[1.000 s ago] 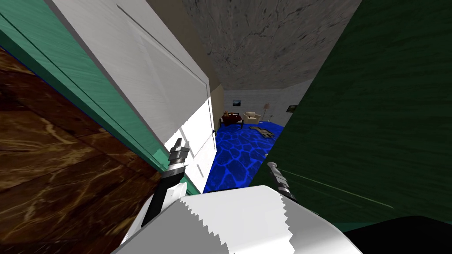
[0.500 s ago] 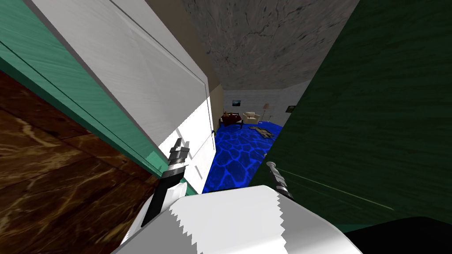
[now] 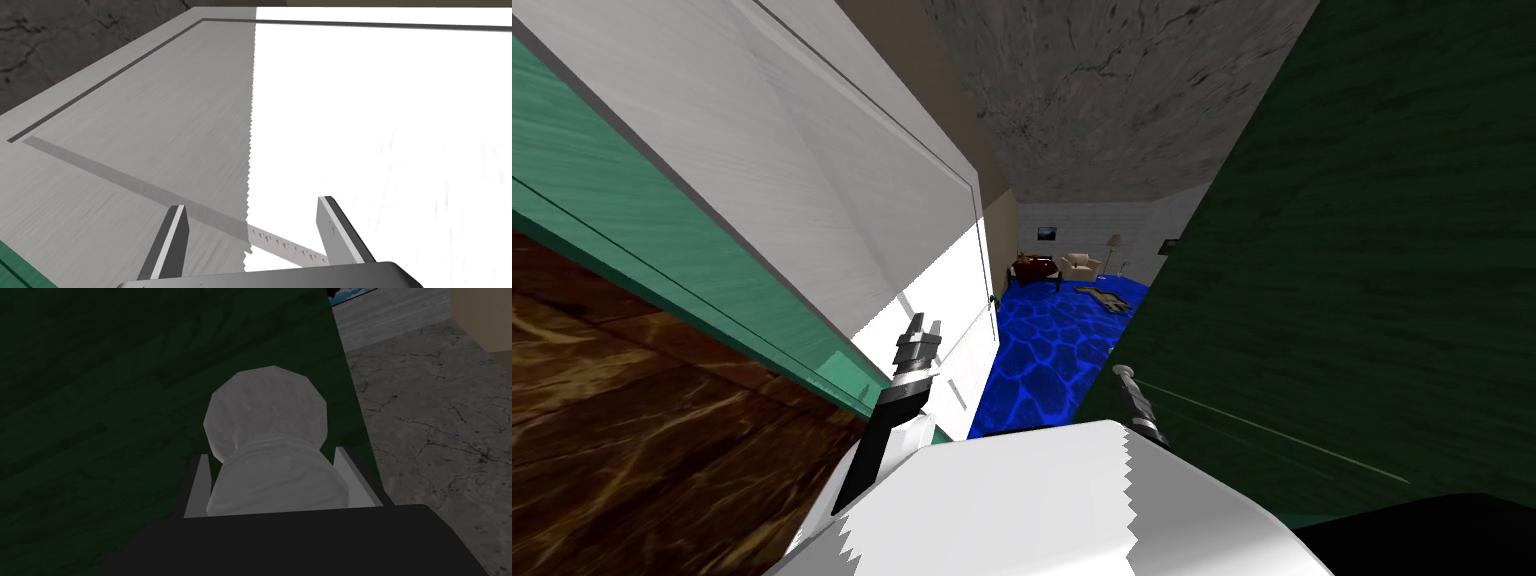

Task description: Push the door open

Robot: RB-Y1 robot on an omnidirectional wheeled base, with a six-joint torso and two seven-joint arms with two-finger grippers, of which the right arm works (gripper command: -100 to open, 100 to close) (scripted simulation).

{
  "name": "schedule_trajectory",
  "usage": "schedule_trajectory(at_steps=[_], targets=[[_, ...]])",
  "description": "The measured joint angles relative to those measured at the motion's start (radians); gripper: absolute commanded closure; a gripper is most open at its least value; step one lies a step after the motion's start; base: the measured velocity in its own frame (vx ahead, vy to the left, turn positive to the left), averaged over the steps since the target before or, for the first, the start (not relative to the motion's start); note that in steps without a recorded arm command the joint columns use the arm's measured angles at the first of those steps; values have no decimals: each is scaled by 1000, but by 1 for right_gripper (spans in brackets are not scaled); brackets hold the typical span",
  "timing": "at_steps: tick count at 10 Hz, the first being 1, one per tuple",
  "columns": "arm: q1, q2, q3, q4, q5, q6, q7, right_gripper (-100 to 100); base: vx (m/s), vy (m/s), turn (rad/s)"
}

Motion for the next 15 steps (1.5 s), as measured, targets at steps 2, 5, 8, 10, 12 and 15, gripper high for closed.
schedule_trajectory(at_steps=[2,5,8,10,12,15], targets=[[-7,9,6,-1,-15,-1,-47,100,30,-29,-11],[-14,21,15,-9,-39,-4,-119,100,36,-37,-24],[-32,29,23,4,-60,-15,-189,100,38,-40,-26],[-38,41,31,0,-78,-18,-239,100,38,-42,-13],[-38,48,35,-17,-93,-12,-282,100,30,-34,-14],[-50,59,43,-15,-117,-18,-349,100,42,-41,-29]])
